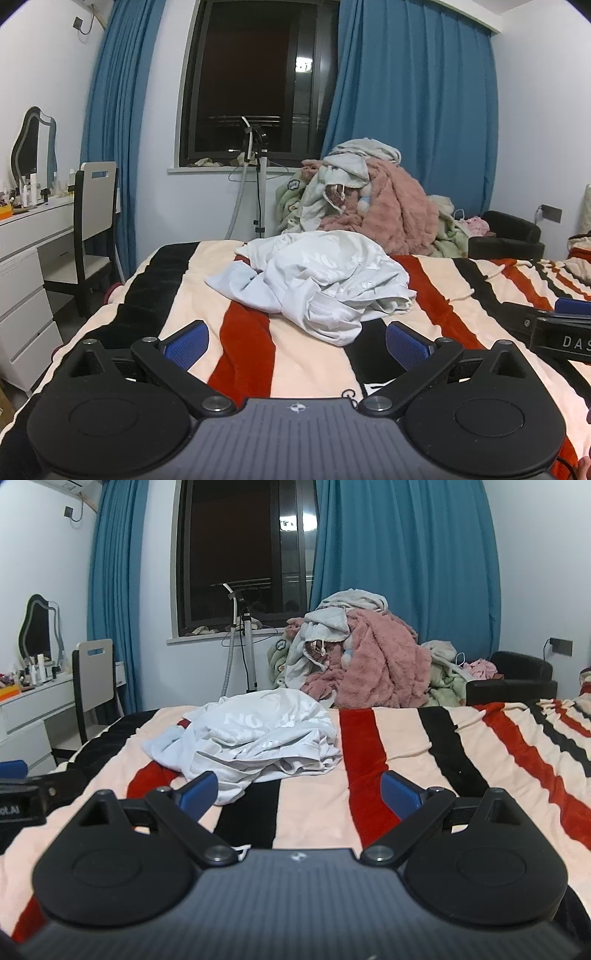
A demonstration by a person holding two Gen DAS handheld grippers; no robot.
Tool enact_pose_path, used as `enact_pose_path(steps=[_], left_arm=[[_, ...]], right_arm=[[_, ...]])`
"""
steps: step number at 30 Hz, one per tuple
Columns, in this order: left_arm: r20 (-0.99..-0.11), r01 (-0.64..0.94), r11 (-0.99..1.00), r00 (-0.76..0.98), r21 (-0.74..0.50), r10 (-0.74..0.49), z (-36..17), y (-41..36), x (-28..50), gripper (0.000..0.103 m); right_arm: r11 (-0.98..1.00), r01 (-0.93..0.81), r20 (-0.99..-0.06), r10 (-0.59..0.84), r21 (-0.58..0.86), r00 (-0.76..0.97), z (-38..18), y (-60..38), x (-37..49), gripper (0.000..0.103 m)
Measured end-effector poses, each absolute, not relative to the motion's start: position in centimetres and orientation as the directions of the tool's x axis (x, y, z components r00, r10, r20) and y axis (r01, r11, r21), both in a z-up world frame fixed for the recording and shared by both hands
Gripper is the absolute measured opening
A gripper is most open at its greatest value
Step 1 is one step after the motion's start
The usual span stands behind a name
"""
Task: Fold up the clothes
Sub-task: 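Move both tools toward the crumpled white T-shirt on the bed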
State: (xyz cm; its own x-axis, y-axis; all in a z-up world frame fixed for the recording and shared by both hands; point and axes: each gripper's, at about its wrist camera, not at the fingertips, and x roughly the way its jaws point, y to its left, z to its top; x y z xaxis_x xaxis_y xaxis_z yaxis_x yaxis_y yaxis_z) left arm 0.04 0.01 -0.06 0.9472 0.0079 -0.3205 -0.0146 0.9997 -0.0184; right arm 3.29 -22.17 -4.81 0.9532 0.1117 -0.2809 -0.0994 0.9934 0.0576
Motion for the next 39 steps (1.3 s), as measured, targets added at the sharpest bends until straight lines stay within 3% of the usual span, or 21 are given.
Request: enact_pose_path(steps=[4,6,11,19,26,31,39], left_arm=[[-0.311,-0.007,0.999,0.95,0.034,0.018,-0.4,-1.4,-0.5,0.103],[-0.35,-0.003,1.0,0.937,-0.011,-0.001,-0.4,-0.5,0.7,0.103],[-0.339,0.006,0.999,0.94,-0.036,-0.018,-0.5,0.0,0.0,0.103],[-0.37,0.031,0.999,0.928,-0.009,-0.032,-1.4,-1.4,0.0,0.103],[-0.347,0.061,0.998,0.936,-0.011,-0.061,-1.4,-2.2,-0.3,0.103],[-0.346,0.072,0.997,0.936,0.001,-0.067,-1.7,-2.4,-0.2,0.103],[-0.372,0.075,0.997,0.925,-0.005,-0.072,-2.4,-2.3,0.5,0.103]], right_arm=[[0.994,-0.093,-0.278,0.103,0.051,0.955,-4.8,-22.1,3.2,0.096],[0.995,-0.09,-0.277,0.099,0.047,0.956,-4.8,-22.1,3.2,0.096],[0.996,-0.081,-0.273,0.089,0.039,0.958,-4.8,-22.0,3.0,0.096],[0.997,-0.068,-0.266,0.073,0.029,0.961,-4.7,-22.0,2.9,0.096],[0.998,-0.039,-0.254,0.05,0.047,0.966,-4.6,-22.5,2.8,0.096],[0.997,0.044,-0.169,-0.032,0.069,0.985,-2.0,-23.3,2.8,0.096],[0.983,-0.044,-0.081,0.059,0.18,0.995,4.2,-23.3,6.3,0.096]])
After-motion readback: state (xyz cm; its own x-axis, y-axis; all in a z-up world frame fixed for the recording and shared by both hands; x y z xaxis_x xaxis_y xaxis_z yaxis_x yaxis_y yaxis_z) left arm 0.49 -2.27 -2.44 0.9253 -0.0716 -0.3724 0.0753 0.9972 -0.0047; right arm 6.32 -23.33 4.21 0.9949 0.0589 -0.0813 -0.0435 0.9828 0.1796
